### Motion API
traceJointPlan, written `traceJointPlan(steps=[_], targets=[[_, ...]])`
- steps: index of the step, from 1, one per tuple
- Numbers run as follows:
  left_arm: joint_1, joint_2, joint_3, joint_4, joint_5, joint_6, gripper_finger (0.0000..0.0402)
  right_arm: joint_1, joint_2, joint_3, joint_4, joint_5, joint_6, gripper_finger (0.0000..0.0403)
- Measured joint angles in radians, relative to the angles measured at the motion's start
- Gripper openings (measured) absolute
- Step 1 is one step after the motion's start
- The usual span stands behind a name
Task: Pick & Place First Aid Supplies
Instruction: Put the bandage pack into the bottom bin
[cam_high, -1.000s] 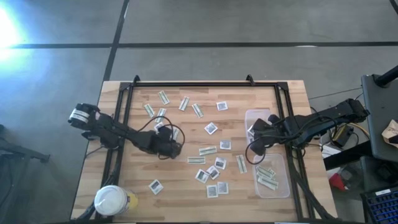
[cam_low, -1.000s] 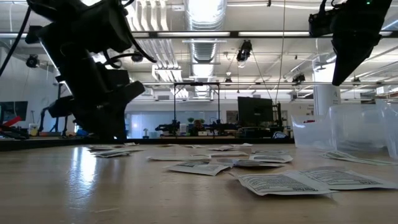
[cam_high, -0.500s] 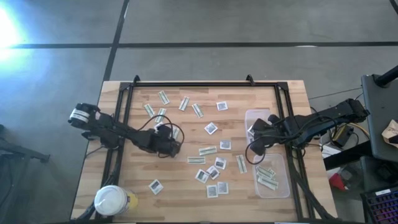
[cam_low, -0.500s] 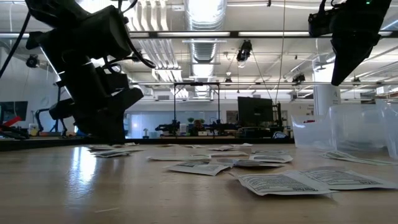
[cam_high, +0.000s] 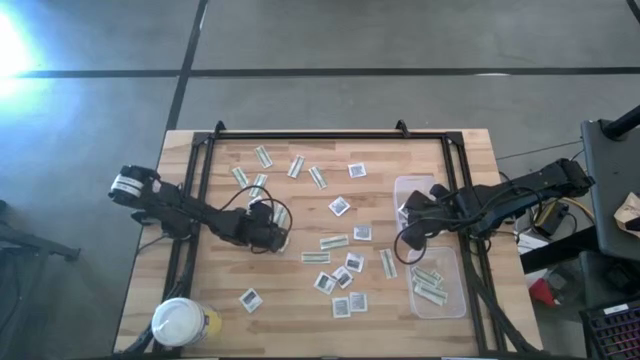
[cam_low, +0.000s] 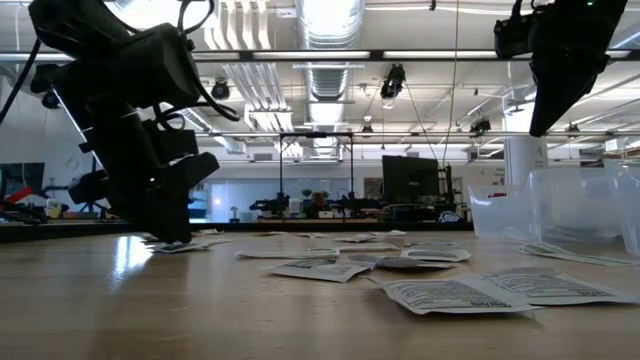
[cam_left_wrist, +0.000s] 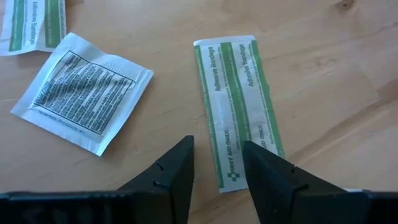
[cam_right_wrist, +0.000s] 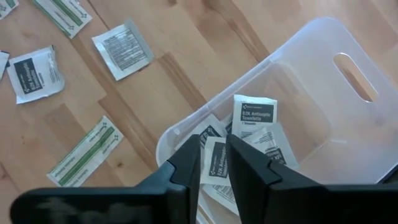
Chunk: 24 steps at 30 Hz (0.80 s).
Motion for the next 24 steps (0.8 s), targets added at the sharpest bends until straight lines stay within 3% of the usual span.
traceJointPlan(steps=[11,24], targets=[[0.000,-0.003,0.035,0.027,0.041,0.076,0.0142,0.000,0.000,0.000,0.002,0.000,-0.002,0.0073],[0.002,-0.006,0.031,0.014,0.068,0.045,0.0142,0.000,0.000,0.000,0.002,-0.001,-0.002,0.0070]])
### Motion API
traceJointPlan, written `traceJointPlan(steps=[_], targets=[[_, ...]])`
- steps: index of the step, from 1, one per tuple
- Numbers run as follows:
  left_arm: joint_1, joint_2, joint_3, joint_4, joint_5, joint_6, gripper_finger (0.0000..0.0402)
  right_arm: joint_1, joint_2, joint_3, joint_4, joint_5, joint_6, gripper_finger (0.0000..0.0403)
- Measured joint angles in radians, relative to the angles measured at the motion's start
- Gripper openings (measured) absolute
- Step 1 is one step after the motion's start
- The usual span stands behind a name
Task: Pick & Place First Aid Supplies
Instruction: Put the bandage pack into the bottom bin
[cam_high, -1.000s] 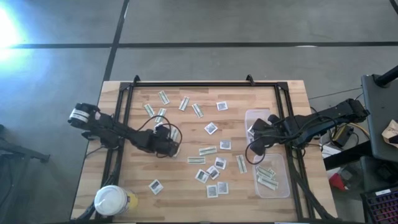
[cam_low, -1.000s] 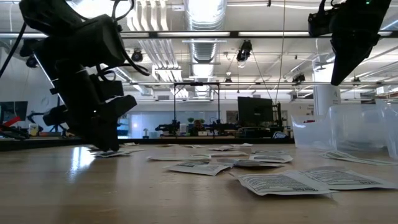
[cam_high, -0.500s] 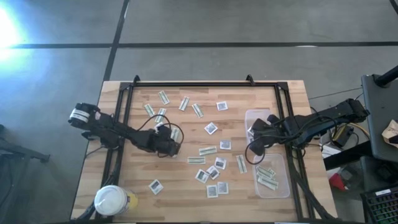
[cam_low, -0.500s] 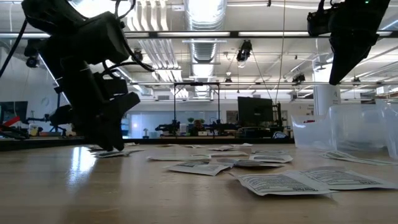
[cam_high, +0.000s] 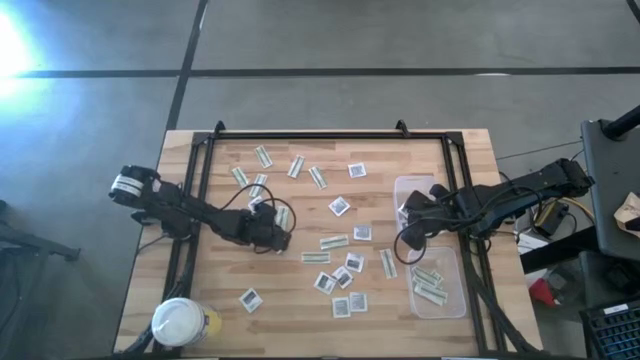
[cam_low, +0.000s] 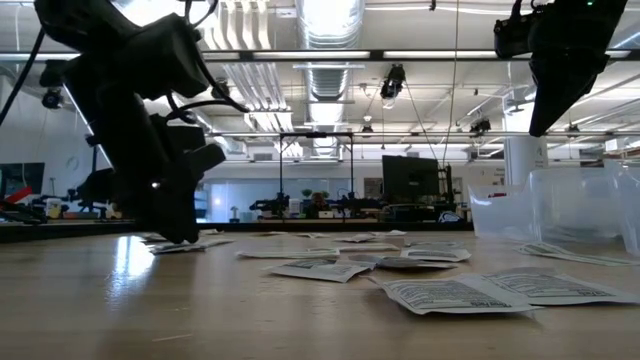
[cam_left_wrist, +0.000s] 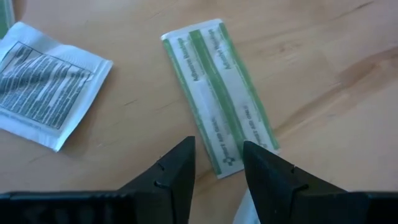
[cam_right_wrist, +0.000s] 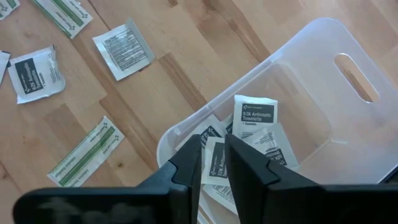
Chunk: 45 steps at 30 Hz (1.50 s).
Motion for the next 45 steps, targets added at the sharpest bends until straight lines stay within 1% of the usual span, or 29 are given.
traceJointPlan(steps=[7,11,14,18,24,26,36,42,45], targets=[[0.000,-0.001,-0.010,0.007,-0.006,-0.015,0.0142,0.000,0.000,0.000,0.001,0.000,0.000,0.0077],[-0.001,0.021,-0.012,0.006,-0.022,-0.026,0.0142,0.000,0.000,0.000,0.002,0.000,0.000,0.0071],[-0.002,0.043,-0.011,0.002,-0.045,-0.026,0.0131,0.000,0.000,0.000,0.002,0.000,0.000,0.0065],[-0.001,0.058,-0.012,-0.001,-0.057,-0.026,0.0095,0.000,0.000,0.000,0.003,0.000,0.000,0.0061],[0.000,0.060,-0.012,0.000,-0.075,0.008,0.0021,0.000,0.000,0.000,0.004,0.000,0.000,0.0059],[0.001,0.060,-0.013,-0.001,-0.079,0.009,0.0006,0.000,0.000,0.000,0.004,0.000,0.000,0.0061],[-0.015,0.027,-0.003,-0.002,-0.095,0.075,0.0000,0.000,0.000,0.000,0.005,-0.017,0.000,0.0070],[-0.040,-0.012,0.030,0.009,-0.107,0.146,0.0000,0.016,0.000,0.000,0.023,-0.046,0.000,0.0059],[-0.056,-0.021,0.051,0.010,-0.130,0.172,0.0000,0.034,0.000,0.000,0.034,-0.058,0.003,0.0055]])
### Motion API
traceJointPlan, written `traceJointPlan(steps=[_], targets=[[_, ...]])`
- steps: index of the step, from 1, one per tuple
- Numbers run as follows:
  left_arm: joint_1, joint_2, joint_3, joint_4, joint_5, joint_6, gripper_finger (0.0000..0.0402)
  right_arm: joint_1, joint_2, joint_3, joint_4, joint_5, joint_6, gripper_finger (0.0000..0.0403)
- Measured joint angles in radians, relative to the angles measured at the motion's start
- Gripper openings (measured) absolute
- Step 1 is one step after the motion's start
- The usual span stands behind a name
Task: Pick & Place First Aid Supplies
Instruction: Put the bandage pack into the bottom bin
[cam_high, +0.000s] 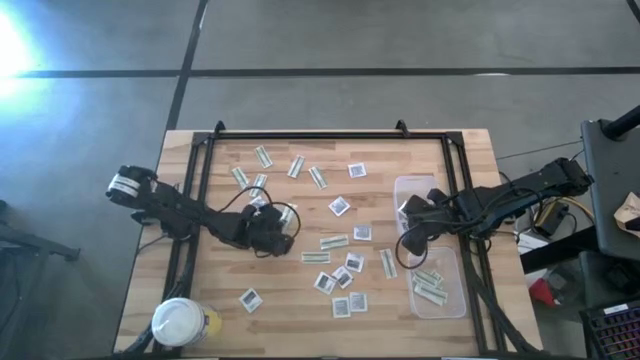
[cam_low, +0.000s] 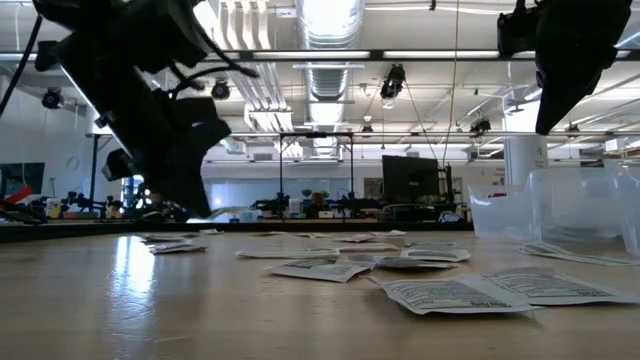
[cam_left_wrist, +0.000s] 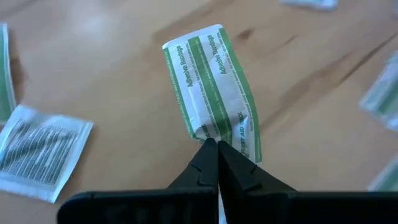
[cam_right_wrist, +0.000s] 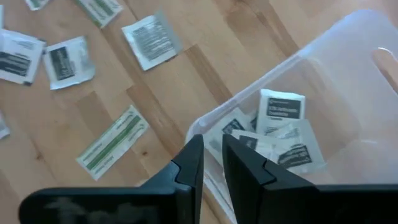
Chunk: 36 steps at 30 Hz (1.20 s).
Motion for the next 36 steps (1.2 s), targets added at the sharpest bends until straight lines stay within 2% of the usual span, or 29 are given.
traceJointPlan(steps=[11,17,22,31,36], targets=[[-0.062,-0.003,0.087,0.104,-0.094,0.192,0.0000,0.112,0.000,0.000,0.183,0.008,-0.002,0.0053],[-0.094,-0.003,0.095,0.267,-0.117,0.403,0.0000,0.173,0.001,-0.042,0.403,0.033,-0.061,0.0052],[-0.110,0.003,0.096,0.348,-0.129,0.494,0.0000,0.202,0.001,-0.109,0.583,0.042,-0.113,0.0052],[-0.114,0.009,0.096,0.354,-0.145,0.504,0.0000,0.206,0.001,-0.190,0.704,0.045,-0.112,0.0052],[-0.117,0.009,0.096,0.355,-0.153,0.505,0.0000,0.206,0.002,-0.248,0.837,0.045,-0.115,0.0052]])
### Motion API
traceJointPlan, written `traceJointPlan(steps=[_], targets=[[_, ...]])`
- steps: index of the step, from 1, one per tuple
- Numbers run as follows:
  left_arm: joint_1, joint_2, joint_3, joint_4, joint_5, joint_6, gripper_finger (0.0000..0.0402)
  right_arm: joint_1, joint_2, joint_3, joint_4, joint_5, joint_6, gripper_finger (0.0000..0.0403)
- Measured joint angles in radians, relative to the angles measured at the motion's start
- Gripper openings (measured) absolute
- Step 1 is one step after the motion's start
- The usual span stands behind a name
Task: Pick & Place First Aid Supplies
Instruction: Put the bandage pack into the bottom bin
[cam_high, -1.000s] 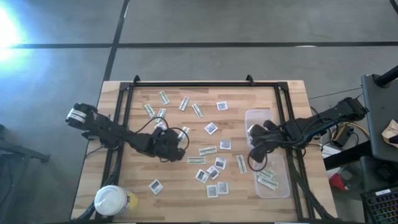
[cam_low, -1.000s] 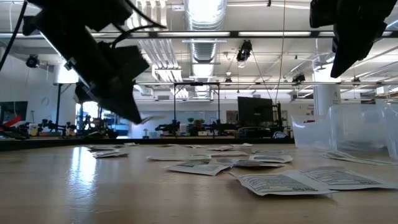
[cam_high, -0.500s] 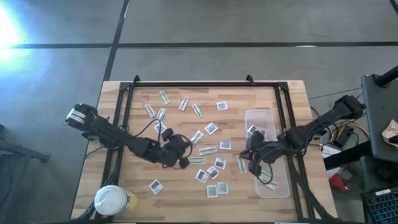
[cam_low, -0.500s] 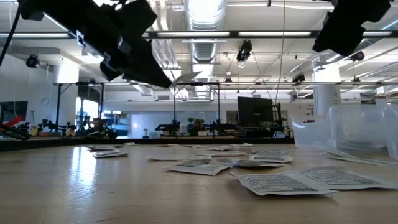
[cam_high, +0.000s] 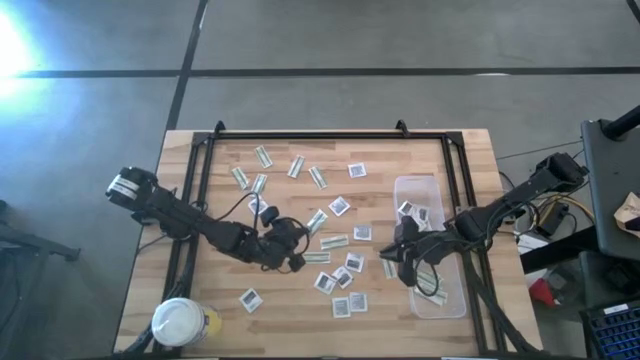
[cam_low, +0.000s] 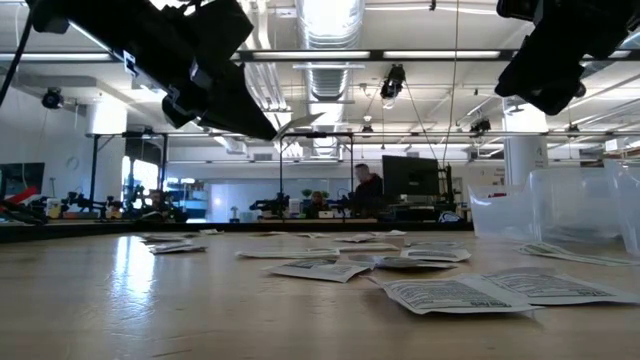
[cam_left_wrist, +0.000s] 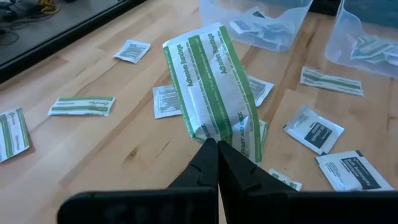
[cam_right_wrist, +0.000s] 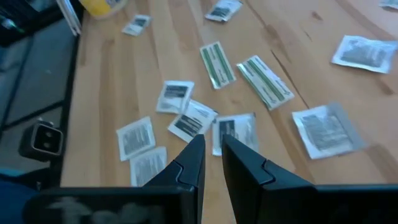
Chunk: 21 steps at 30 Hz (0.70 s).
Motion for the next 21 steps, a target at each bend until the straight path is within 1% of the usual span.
traceJointPlan(steps=[12,16,21], targets=[[-0.010,0.000,0.000,0.006,-0.013,0.025,0.0000,0.000,0.000,-0.150,0.285,0.000,-0.001,0.0052],[-0.009,0.000,0.000,0.007,-0.015,0.026,0.0000,-0.001,0.000,-0.168,0.305,0.003,-0.002,0.0058],[-0.009,0.000,0.000,0.020,-0.040,0.032,0.0000,-0.001,0.001,-0.157,0.320,0.054,-0.062,0.0085]])
